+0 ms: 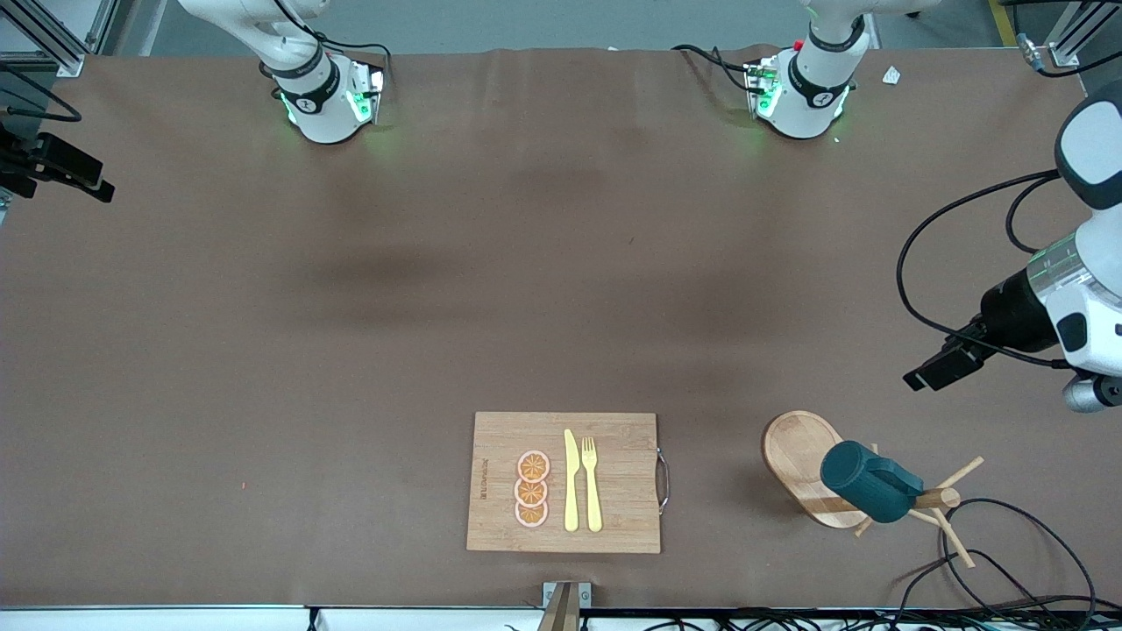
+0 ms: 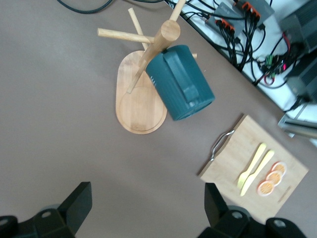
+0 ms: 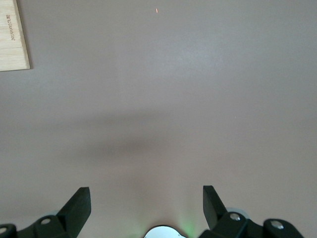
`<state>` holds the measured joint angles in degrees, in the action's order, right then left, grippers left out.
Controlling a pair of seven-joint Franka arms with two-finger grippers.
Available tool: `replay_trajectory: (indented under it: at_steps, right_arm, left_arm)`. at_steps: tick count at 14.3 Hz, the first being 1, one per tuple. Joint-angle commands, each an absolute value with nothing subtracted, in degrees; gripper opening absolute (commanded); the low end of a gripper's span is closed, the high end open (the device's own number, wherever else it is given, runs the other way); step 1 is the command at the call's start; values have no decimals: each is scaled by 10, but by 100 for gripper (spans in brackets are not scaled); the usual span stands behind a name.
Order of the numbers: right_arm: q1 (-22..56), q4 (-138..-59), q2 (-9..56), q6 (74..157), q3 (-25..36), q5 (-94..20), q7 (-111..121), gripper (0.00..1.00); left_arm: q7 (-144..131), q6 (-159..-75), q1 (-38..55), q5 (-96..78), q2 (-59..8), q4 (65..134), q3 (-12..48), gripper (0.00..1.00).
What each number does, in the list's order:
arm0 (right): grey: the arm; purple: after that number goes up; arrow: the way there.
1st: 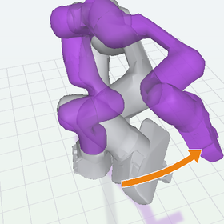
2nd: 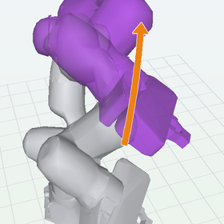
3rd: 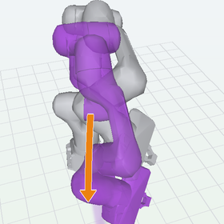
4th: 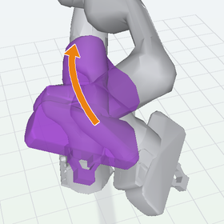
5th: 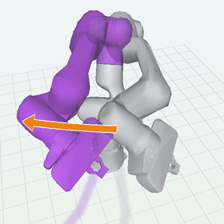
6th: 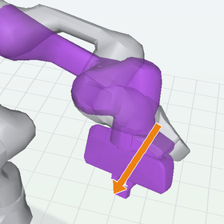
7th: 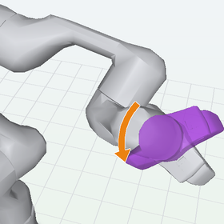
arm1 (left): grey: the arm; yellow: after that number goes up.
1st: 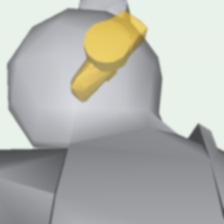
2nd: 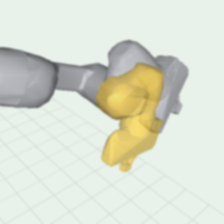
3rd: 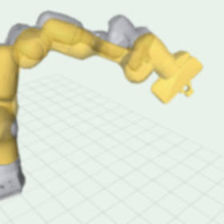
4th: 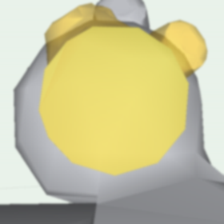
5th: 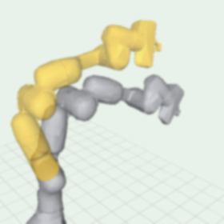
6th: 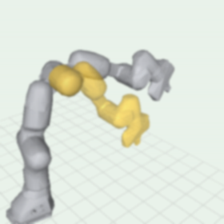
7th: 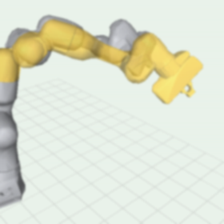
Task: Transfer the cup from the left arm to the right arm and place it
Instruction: 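Move the left gripper toward the teal mug on the wooden stand, then lower the left gripper around the teal mug on the stand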
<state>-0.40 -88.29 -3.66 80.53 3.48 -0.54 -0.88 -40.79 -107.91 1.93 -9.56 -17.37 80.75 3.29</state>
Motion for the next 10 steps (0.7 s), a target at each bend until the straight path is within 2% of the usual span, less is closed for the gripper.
replay_trajectory:
  at_steps: [1,10]
  right_arm:
    - [-3,-892,-48,796,36,-6,-17,100]
    - [-3,-894,-48,797,36,-6,-15,100]
  left_arm:
    - [-463,-1113,25,-106,-198,791,33,100]
    - [-474,-1153,13,-186,-238,790,30,100]
